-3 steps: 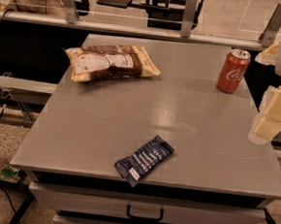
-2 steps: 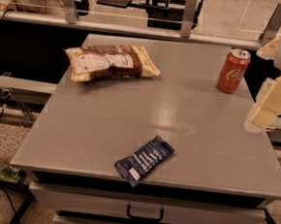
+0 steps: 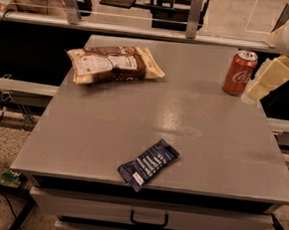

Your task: Move coke can near rxbar blueberry

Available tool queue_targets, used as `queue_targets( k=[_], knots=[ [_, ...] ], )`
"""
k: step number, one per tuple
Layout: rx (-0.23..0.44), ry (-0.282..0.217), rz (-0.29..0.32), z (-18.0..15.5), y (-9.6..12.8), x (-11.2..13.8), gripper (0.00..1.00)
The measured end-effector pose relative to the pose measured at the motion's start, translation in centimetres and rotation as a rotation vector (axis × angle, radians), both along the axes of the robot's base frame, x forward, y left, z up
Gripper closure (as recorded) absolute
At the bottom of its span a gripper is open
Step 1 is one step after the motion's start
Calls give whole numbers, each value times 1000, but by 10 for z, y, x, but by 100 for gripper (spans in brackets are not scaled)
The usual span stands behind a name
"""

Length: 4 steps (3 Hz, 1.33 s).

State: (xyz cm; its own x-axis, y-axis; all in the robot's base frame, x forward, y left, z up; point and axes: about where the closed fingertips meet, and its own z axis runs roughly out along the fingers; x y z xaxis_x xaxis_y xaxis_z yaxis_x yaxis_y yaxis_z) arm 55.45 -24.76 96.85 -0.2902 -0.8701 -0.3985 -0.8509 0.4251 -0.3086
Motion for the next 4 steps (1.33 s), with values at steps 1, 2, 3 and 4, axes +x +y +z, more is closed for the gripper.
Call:
queue_targets(
  k=[1,2,3,4],
  knots=[
    [43,-33,-39,-1,-16,29,0],
    [85,-46,-87,-8,-31,57,0],
    [128,-32,-131,-23,-42,84,0],
    [172,-3,-165,-46,-46,113,0]
  ],
)
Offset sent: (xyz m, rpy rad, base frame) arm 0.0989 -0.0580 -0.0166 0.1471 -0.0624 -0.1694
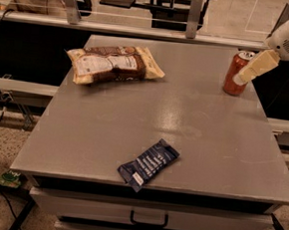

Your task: Move coke can near rxbar blueberry

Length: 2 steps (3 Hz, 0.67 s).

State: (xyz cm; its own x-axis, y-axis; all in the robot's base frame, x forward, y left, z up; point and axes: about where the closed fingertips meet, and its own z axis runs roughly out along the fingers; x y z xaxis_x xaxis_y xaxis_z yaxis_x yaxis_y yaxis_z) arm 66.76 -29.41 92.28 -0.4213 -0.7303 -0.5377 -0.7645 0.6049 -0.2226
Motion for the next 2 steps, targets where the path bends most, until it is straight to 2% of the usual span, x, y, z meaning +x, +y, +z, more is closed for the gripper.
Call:
queue_targets(
  k=[1,2],
  knots=[
    [21,16,-8,-12,1,14,0],
    [26,32,-9,-18,5,20,18]
  ],
)
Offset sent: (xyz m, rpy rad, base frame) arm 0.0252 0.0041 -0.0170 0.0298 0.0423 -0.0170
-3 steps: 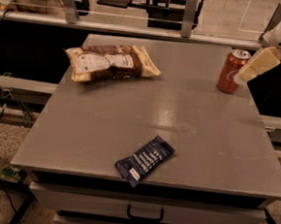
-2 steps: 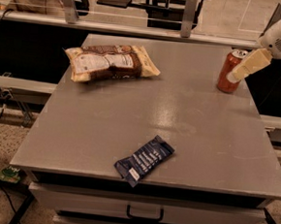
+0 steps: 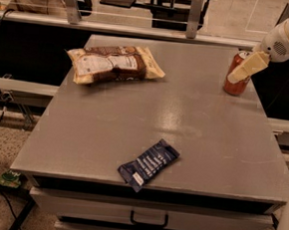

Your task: Move coke can near rxbar blueberry

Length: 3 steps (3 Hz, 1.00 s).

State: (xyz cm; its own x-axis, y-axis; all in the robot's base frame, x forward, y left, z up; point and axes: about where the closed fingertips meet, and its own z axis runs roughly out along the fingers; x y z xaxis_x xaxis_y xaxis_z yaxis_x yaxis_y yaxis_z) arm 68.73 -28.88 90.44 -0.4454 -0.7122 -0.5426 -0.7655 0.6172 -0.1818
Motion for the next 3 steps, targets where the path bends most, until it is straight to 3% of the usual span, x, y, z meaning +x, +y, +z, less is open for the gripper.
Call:
queue_targets(
  k=[2,3],
  knots=[
    [-13,9,54,5,13,-15,65],
    [-33,11,143,14,29,-41,88]
  ],
)
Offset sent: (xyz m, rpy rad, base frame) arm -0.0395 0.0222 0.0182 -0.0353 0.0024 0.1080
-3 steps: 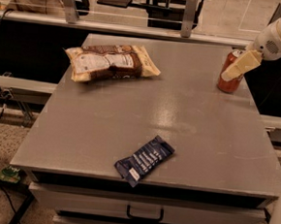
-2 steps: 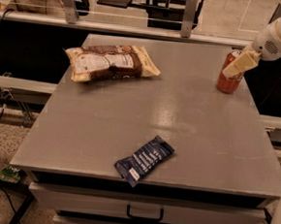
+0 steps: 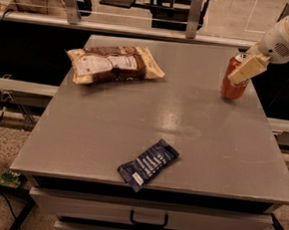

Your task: Move coke can near rxbar blueberry

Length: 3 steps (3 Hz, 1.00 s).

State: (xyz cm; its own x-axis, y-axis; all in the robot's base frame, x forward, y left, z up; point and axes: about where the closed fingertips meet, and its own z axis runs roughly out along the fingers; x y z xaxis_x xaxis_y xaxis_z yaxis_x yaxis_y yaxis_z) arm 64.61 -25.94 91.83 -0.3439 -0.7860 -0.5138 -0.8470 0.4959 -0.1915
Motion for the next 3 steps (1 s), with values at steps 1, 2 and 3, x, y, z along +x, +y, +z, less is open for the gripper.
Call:
queue_targets(
  k=[1,2,3],
  knots=[
    [-15,7,101,9,21,-38,100],
    [-14,18,183,12,44,-82,100],
    [-15,19,263,11,67,-132,100]
  ],
)
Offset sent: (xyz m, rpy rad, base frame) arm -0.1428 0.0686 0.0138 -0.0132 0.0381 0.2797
